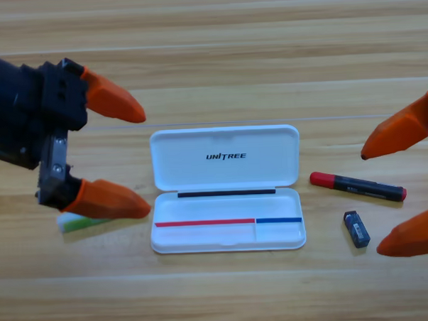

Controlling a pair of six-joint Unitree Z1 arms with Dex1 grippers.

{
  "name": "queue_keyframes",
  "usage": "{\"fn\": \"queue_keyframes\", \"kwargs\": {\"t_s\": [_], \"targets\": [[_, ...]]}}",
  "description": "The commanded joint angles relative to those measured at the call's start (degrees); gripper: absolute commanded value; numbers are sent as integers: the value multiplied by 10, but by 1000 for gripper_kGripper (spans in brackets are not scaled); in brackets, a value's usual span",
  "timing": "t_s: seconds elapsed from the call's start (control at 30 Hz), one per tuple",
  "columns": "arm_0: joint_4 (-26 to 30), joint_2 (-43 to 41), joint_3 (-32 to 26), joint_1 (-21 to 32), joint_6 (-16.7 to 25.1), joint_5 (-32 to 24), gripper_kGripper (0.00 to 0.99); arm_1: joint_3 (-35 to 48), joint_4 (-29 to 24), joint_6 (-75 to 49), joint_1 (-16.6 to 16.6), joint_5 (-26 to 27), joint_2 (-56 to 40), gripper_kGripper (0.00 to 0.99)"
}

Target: Clean up eraser and pencils

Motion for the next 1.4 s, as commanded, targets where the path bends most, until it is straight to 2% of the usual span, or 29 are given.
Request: {"fn": "queue_keyframes", "kwargs": {"t_s": [0.03, 0.3, 0.4, 0.47, 0.53, 0.63, 0.7, 0.77, 0.8, 1.07, 1.17, 1.3, 1.4], "targets": [[13, 22, -7, -11, -4, 8, 934, 5, 1, 4, 12, 8, 16, 979], [19, 31, -9, -11, 0, 17, 973, 12, 1, 32, 12, -1, -1, 986], [36, 46, -28, -11, 8, 50, 976, 9, 5, 68, 6, -42, -5, 988], [68, 72, -55, -7, 25, 84, 974, 0, 14, 95, -16, -78, -2, 988], [92, 94, -71, 20, 50, 124, 962, -15, 31, 113, -48, -95, 15, 986], [135, 142, -98, 85, 96, 127, 953, -31, 63, 126, -86, -95, 55, 985], [153, 175, -108, 120, 118, 131, 945, -28, 61, 146, -100, -103, 82, 985], [163, 205, -113, 148, 131, 133, 942, -24, 51, 188, -97, -165, 120, 983], [165, 218, -113, 157, 133, 137, 939, -27, 52, 207, -96, -178, 140, 983], [166, 290, -115, 191, 138, 142, 953, -38, 51, 229, -95, -172, 247, 983], [164, 317, -115, 191, 136, 141, 956, -48, 51, 287, -88, -217, 287, 989], [154, 342, -112, 191, 133, 140, 962, -64, 51, 371, -88, -215, 340, 976], [137, 353, -102, 191, 131, 143, 960, -83, 51, 410, -87, -206, 381, 914]]}}
